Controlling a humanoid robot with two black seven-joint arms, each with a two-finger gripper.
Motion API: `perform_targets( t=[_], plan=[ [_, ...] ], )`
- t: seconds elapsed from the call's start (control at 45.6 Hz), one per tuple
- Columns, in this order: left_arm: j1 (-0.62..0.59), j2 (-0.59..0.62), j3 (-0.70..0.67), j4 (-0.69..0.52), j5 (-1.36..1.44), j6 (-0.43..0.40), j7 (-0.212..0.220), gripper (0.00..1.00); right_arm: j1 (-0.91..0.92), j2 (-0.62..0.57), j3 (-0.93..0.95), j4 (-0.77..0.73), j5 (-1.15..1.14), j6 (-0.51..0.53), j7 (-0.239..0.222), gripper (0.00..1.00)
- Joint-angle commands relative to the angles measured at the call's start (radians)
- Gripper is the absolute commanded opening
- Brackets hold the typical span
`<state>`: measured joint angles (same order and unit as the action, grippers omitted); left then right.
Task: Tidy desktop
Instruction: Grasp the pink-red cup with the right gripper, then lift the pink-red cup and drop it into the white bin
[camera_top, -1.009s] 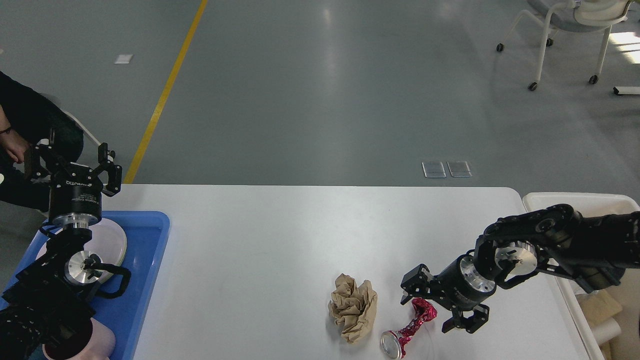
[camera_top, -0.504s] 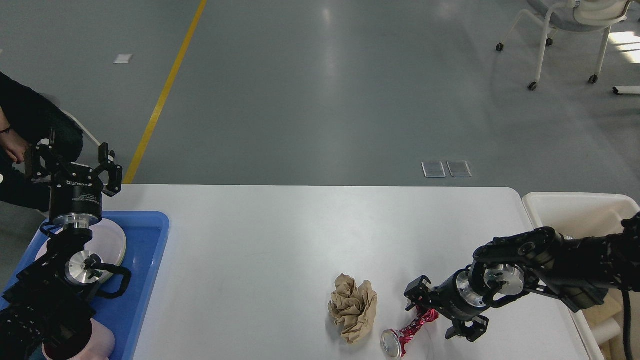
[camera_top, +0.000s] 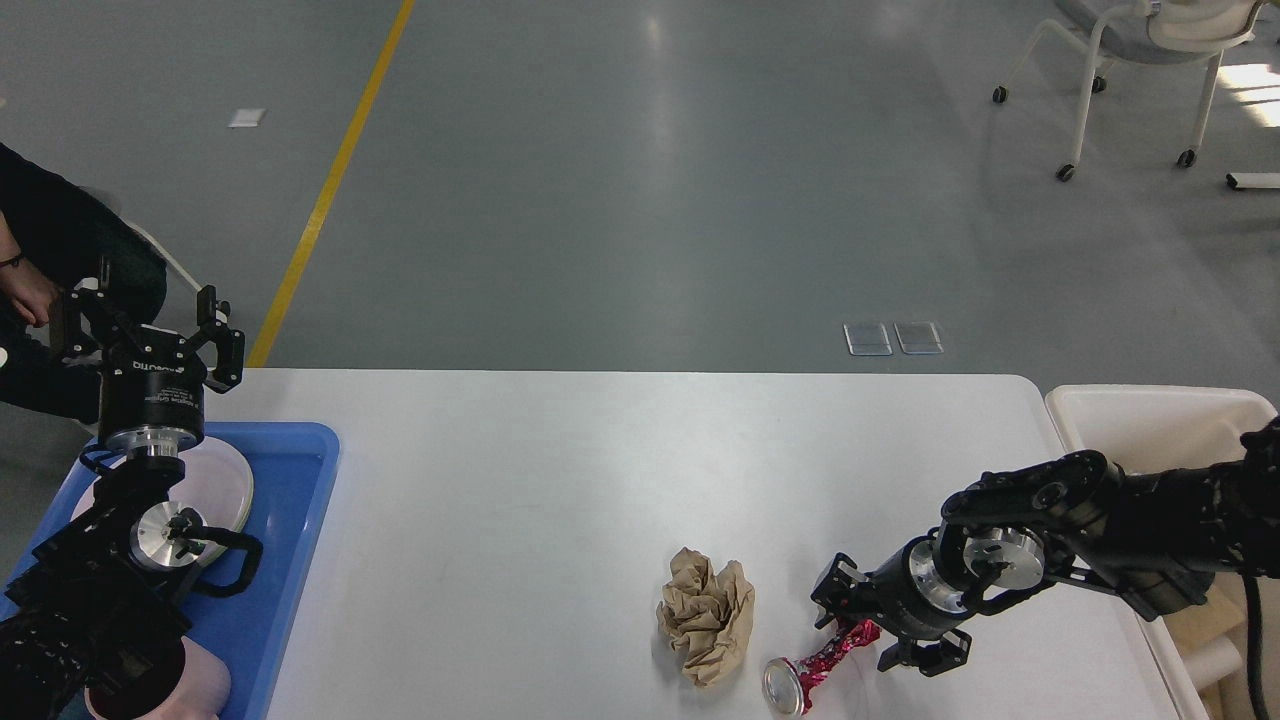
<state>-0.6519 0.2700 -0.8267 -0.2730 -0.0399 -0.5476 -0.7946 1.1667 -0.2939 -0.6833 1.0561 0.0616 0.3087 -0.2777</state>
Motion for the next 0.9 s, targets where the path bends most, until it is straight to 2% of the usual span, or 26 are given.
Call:
perform_targets(
  t=[0.0, 0.263, 0.483, 0.746, 0.877],
  plan=[
    [0.000, 0.000, 0.000, 0.000, 0.000, 0.000, 0.000, 0.97, 0.001, 0.001, -0.001, 0.002, 0.001, 0.009, -0.001, 0.00],
    [0.000, 0.000, 0.000, 0.000, 0.000, 0.000, 0.000, 0.97, 0.010, -0.011, -0.006, 0.002, 0.001, 0.018, -0.001, 0.00],
    [0.000, 0.000, 0.001, 0.000, 0.000, 0.000, 0.000, 0.97, 0.102, -0.056, -0.005, 0.013, 0.004, 0.042, -0.001, 0.00],
    [0.000, 0.000, 0.001, 0.000, 0.000, 0.000, 0.000, 0.97, 0.388, -0.243, -0.016, 0.102, 0.001, 0.263, 0.003, 0.00],
    [0.000, 0.002, 0.001, 0.000, 0.000, 0.000, 0.000, 0.97, 0.594, -0.291, -0.097, 0.107, 0.007, 0.319, 0.012, 0.00]
  ],
)
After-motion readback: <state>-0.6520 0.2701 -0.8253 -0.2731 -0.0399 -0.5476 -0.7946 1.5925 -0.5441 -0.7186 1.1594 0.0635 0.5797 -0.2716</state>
